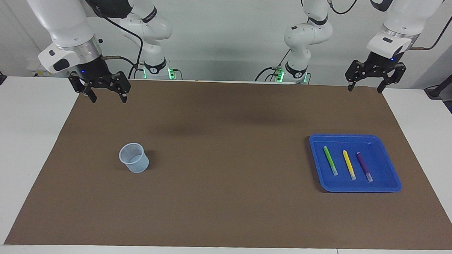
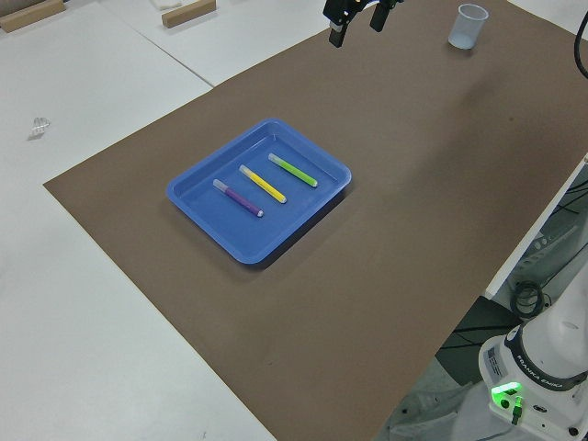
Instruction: Right arm passes pens to left for tray arrangement
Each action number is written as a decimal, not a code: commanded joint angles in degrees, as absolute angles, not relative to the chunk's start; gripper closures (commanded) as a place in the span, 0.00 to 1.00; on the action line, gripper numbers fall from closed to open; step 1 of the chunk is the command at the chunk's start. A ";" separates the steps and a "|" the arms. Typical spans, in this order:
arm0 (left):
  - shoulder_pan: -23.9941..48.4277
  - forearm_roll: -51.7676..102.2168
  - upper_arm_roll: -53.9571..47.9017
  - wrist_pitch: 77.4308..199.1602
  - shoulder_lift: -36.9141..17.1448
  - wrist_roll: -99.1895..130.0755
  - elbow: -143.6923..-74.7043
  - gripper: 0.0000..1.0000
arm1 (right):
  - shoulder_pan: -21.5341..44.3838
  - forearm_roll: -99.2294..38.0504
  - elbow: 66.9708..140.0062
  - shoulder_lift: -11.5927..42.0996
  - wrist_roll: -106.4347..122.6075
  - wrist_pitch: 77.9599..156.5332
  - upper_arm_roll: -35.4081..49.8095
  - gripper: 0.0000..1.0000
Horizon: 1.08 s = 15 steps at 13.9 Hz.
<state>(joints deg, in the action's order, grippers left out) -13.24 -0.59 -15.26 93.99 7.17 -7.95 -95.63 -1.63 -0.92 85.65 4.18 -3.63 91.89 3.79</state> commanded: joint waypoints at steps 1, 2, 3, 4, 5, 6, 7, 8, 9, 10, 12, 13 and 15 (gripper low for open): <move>-14.76 -1.23 -15.03 98.32 7.82 -9.23 -98.07 0.00 | -2.46 -0.79 87.01 2.81 -2.46 91.58 4.39 0.00; -13.90 -1.32 -15.20 99.31 8.08 -9.14 -98.69 0.00 | -2.46 -0.79 87.01 2.81 -2.55 91.58 4.39 0.00; -13.45 -1.32 -15.38 98.01 7.56 -9.05 -98.09 0.00 | -2.46 -0.79 87.10 2.81 -2.55 91.58 4.39 0.00; -13.71 -1.32 -15.38 96.43 7.04 -9.05 -97.48 0.00 | -2.46 -0.79 87.10 2.81 -2.55 91.58 4.39 0.00; -14.06 -1.32 -15.29 96.16 7.03 -9.05 -97.47 0.00 | -2.46 -0.79 87.10 2.81 -2.55 91.58 4.39 0.00; -14.15 -1.84 -15.29 95.72 6.60 -9.05 -97.12 0.00 | -2.46 -0.79 87.10 2.81 -2.55 91.50 4.39 0.00; -13.80 -2.11 -15.21 95.02 5.72 -9.05 -95.73 0.00 | -2.46 -0.79 87.10 2.81 -2.55 91.58 4.39 0.00; -13.36 -2.28 -15.38 92.57 4.32 -8.97 -92.32 0.00 | -2.46 -0.79 87.10 2.81 -2.55 91.58 4.39 0.00; -12.84 -3.24 -15.73 89.07 2.04 -8.96 -88.02 0.00 | -2.46 -0.79 87.10 2.81 -2.55 91.58 4.39 0.00; -11.87 -3.51 -15.73 87.90 0.80 -8.96 -85.37 0.00 | -2.46 -0.79 87.10 2.81 -2.55 91.58 4.39 0.00; -12.39 -2.99 -15.65 89.98 0.62 -8.97 -85.34 0.00 | -2.46 -0.79 87.10 2.81 -2.55 91.67 4.39 0.00; -12.57 -2.99 -15.56 90.35 1.05 -8.96 -86.30 0.00 | -2.46 -0.79 87.10 2.81 -2.64 91.76 4.39 0.00; -12.83 -2.99 -15.38 90.44 2.63 -8.79 -89.46 0.00 | -2.46 -0.79 87.10 2.81 -2.64 91.85 4.39 0.00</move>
